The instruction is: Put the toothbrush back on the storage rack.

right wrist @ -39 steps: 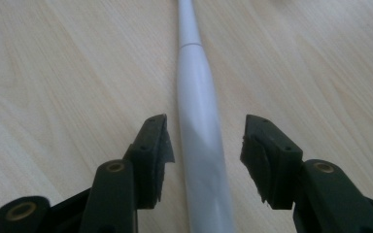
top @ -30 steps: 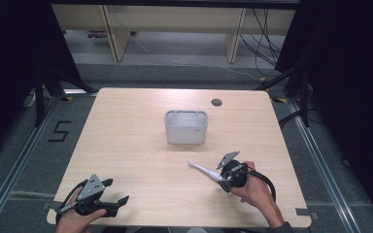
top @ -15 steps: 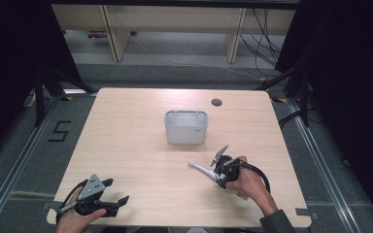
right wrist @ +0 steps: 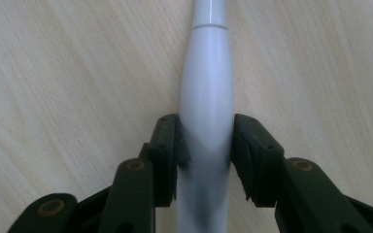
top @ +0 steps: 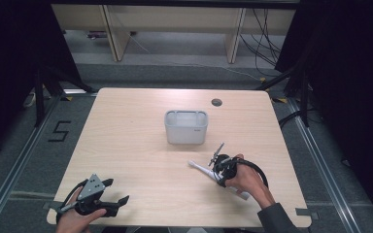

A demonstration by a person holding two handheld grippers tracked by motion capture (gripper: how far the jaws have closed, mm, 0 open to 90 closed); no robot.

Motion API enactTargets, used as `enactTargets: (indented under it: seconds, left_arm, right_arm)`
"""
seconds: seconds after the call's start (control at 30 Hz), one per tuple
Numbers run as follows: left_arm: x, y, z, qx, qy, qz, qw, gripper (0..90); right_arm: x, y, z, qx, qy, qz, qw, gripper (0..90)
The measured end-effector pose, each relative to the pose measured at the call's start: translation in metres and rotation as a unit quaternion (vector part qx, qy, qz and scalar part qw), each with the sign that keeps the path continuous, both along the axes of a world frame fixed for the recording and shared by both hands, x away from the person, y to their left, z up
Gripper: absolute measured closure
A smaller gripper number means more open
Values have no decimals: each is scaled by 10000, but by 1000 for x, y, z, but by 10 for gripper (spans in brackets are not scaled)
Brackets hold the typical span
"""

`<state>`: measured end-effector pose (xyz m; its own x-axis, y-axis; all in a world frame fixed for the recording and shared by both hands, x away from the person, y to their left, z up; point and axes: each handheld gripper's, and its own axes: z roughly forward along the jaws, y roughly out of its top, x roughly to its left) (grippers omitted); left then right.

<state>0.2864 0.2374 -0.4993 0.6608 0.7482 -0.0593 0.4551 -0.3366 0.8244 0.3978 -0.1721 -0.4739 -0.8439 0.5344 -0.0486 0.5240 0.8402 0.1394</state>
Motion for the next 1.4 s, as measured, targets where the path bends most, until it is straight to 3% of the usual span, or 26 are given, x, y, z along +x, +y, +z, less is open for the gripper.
enactTargets:
  seconds: [0.2,0.43,0.53,0.57,0.77,0.93,0.97,1.03,1.07,1.2,1.37,1.4]
  left_arm:
    - [0,0,0,4,13,-9,10000,149]
    - [0,0,0,15,19,-6,10000,149]
    - [0,-1,0,-15,13,-8,10000,149]
    - [0,0,0,1,14,-10,10000,149]
    - [0,0,0,11,14,4,10000,149]
    - [0,1,0,40,22,-17,10000,149]
    - [0,1,0,32,29,-8,10000,149]
    - [0,1,0,30,20,-12,10000,149]
    - [0,1,0,31,20,-13,10000,149]
    - [0,0,0,-6,7,4,10000,148]
    - [0,0,0,3,9,3,10000,148]
    - [0,0,0,3,9,-1,10000,149]
  right_arm:
    - [4,0,-1,-61,-64,130,9999,641]
    - [7,6,-1,-28,102,155,9998,656]
    - [8,8,0,-123,168,26,9998,661]
    - [11,7,-2,-96,150,171,9997,662]
    - [10,8,-1,-105,201,20,9997,663]
    - [10,7,0,-51,217,75,9997,665]
    - [8,7,0,-55,236,-34,9997,665]
    - [10,5,0,-76,104,129,9998,666]
    - [7,6,2,-76,115,-40,9999,666]
    - [4,3,10,90,42,49,9999,667]
    - [0,-2,16,240,-129,-85,9996,667]
    - [1,-5,16,302,-201,18,9993,667]
